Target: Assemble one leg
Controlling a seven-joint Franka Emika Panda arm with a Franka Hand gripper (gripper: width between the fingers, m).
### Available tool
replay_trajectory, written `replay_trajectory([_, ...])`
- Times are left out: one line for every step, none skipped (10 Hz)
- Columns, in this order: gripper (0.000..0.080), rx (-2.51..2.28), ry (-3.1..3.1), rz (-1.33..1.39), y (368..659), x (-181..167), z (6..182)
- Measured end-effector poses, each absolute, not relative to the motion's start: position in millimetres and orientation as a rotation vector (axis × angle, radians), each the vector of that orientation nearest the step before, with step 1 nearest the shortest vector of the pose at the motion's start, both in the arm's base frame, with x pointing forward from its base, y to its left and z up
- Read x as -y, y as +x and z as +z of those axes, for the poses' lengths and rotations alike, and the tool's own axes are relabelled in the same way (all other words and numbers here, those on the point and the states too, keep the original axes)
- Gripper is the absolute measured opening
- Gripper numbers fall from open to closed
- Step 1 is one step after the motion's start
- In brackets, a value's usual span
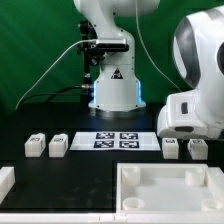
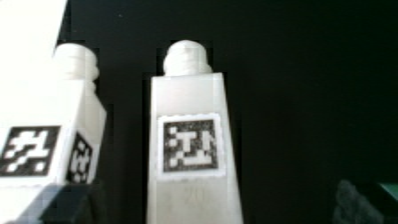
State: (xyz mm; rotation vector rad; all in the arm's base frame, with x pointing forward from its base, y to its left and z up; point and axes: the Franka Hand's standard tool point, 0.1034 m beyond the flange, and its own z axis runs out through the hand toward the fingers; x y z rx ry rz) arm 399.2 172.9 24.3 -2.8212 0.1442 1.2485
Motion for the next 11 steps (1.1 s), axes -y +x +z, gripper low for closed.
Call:
replay_trajectory([0.0649,-0.145,-2.825,1.247,391,-173,17.4])
replay_trajectory([0.0649,-0.143,-2.828,1.25,386,-174,12.7])
replay_trajectory([0.0649,-0.143,-2.831,1.269,378,-176,10.1])
replay_trajectory([0.0649,-0.137,-2.831,1.267,378,-176,10.1])
replay_trajectory([0.0525,-0.138,-2.831,1.267,379,-176,10.0])
replay_trajectory([0.0386,-0.138,-2.831,1.267,379,-176,10.0])
replay_trajectory([0.0289,-0.138,-2.831,1.267,379,-176,10.0])
replay_trajectory([0.0289,-0.138,-2.831,1.267,379,-176,10.0])
replay_trajectory([0.0289,-0.138,-2.831,1.267,379,-176,10.0])
replay_trajectory([0.0289,-0.138,-2.831,1.267,379,-176,10.0])
replay_trajectory([0.0289,-0.138,-2.831,1.267,379,-176,10.0])
